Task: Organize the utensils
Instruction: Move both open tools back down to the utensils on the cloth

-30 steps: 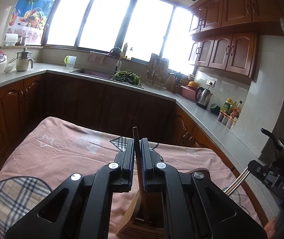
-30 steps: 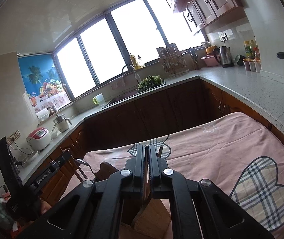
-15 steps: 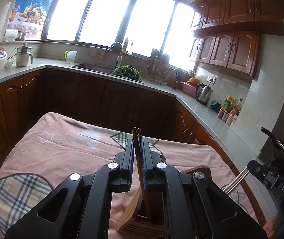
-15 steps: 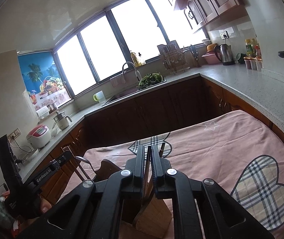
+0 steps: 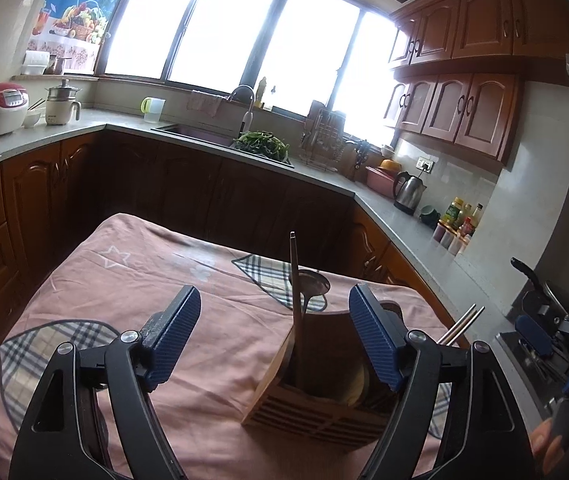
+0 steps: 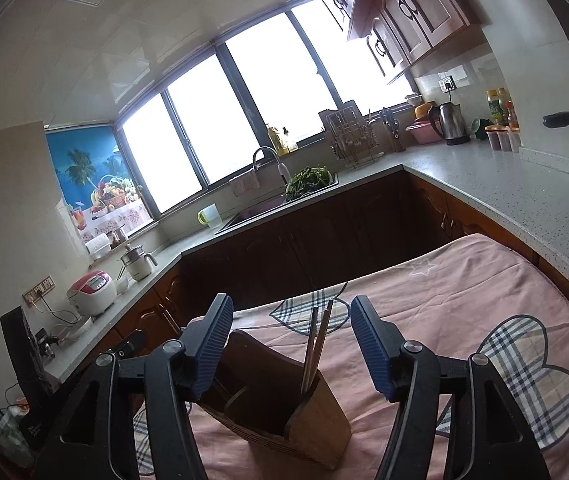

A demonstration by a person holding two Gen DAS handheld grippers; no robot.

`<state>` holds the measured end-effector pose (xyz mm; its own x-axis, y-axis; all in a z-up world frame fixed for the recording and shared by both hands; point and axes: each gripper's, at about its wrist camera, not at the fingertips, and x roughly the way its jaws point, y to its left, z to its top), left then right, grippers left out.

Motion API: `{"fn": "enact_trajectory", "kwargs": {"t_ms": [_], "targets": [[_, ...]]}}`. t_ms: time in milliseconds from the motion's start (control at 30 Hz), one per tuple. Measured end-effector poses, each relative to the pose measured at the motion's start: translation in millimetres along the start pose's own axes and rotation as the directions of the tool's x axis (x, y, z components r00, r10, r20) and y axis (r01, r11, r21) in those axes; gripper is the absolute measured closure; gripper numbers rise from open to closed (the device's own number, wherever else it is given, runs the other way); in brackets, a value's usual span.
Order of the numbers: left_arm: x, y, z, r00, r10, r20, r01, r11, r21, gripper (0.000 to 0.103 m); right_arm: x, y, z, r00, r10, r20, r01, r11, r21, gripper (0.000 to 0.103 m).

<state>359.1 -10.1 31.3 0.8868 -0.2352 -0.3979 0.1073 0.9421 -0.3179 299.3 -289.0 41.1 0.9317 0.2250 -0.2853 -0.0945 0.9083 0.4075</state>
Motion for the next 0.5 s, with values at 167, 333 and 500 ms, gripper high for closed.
{"fn": "enact_trajectory", "kwargs": {"t_ms": [167,333,500], "targets": [[-14.4,7.7,-21.3,0.997,0.025,-0.07,-0.025,1.0,0.001,0.023,-21.6,-2.6,-13.5,1.0,0.003,-0.016,-0.003,1.0,0.001,0.029],[-28.5,15.4,-52.6,0.988,0.039,-0.151,-0.04,0.999,-0.001,0.023,-39.2,-8.7,-36.8,0.998,-0.004,-0.07,0.004,1.0,0.005,0.029],[-42.2,20.1,-82.5,0.975,0.056,-0.217,-0.055,0.998,0.009,0.023,-56.1,-13.2,-62.4,0.991,-0.02,-0.13,0.02,1.0,0.003,0.029]]}}
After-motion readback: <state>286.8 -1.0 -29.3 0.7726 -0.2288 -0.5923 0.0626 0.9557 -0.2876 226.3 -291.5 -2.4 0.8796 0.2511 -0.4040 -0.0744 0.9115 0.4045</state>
